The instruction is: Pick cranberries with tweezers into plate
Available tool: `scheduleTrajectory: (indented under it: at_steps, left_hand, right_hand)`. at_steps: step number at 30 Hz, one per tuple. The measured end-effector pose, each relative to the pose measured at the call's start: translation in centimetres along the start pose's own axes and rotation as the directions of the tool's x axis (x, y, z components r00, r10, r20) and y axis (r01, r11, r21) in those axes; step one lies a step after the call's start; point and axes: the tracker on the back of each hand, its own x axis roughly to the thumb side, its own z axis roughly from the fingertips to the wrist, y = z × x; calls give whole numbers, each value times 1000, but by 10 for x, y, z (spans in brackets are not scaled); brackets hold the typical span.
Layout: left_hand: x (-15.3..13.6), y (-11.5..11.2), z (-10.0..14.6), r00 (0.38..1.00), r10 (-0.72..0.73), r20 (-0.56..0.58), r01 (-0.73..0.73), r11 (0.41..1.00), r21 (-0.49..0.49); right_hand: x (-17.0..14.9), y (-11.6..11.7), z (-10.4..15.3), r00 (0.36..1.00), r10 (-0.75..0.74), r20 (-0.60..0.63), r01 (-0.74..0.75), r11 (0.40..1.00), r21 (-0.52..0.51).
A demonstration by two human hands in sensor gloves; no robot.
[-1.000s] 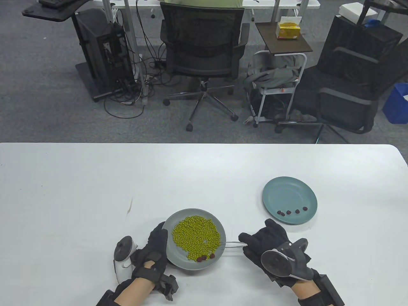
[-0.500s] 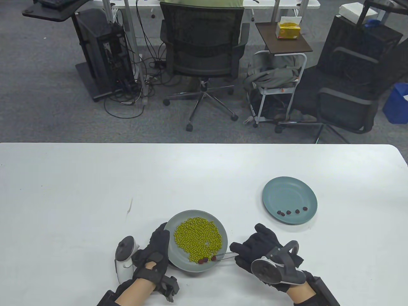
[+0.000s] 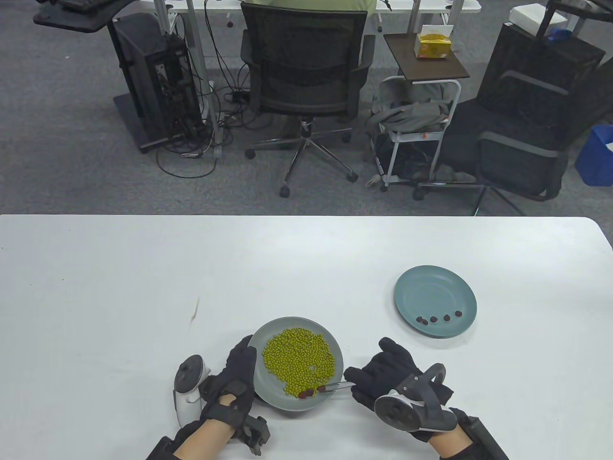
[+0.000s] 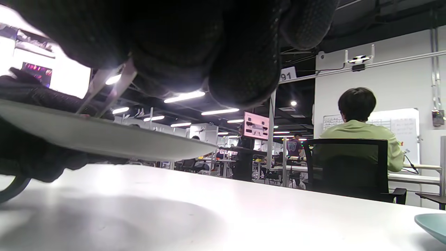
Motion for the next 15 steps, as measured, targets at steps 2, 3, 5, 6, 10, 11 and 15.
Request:
scheduleTrajectory:
  at_steps: [2,3,5,6,10,11,15]
  left_hand:
    - [0,0,0,1000,0,1,0,1000,0]
    - [0,0,0,1000,0,1,0,1000,-1]
    - [0,0,0,1000,-1,1,1,1000,-1]
    - [0,0,0,1000,-1,2,1,1000,-2]
    - [0,-1,0,1000,-2,2,2,1000,-7]
    - [0,-1,0,1000,-3,2,3,1000,-8]
    - [-1,-1,0,1000,-4,2,4,1000,-10]
  right_hand:
    - [-11,-4,0,996,-68,-59,67,997,-23]
    - [-15,-6,1,994,-73,-78,70,997,-34]
    - [-35,-12,2,986,-48,-159,37,997,-71]
    - [-46,-14,4,978,-34,-204,17,996,-83]
    - [-108,-16,15,880,43,-473,-80,995,-60]
    - [-125,-16,22,827,58,-559,-91,995,-31]
    - [-168,-7,38,677,92,-730,-89,995,42]
